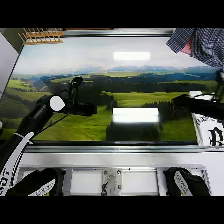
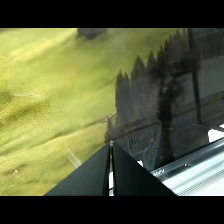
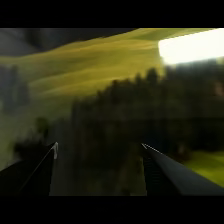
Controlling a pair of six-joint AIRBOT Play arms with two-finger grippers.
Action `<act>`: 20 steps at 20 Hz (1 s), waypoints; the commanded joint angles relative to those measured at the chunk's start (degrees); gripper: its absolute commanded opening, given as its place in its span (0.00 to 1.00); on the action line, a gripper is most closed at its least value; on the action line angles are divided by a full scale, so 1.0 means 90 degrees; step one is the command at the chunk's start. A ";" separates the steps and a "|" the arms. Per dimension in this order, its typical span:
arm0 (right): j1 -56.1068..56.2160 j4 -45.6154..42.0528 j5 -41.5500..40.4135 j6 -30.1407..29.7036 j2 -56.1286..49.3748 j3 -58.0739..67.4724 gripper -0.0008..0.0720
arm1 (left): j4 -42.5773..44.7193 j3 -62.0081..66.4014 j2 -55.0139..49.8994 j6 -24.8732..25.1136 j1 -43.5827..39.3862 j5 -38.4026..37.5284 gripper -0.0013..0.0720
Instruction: Fold the clothes and pants, and hang the long-sleeved shirts on hangers.
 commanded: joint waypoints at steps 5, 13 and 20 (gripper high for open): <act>0.2934 0.0231 0.0041 -0.0109 -0.0233 -0.0053 0.75 | -0.0005 -0.0002 0.0005 0.0000 -0.0002 0.0002 0.02; 0.3016 0.0233 0.0039 -0.0107 -0.0347 -0.0053 0.03 | -0.0007 -0.0002 0.0005 0.0000 -0.0002 0.0000 0.03; 0.3016 0.0233 0.0041 -0.0107 -0.0347 -0.0053 0.03 | -0.0005 -0.0002 0.0005 0.0000 -0.0002 0.0002 0.03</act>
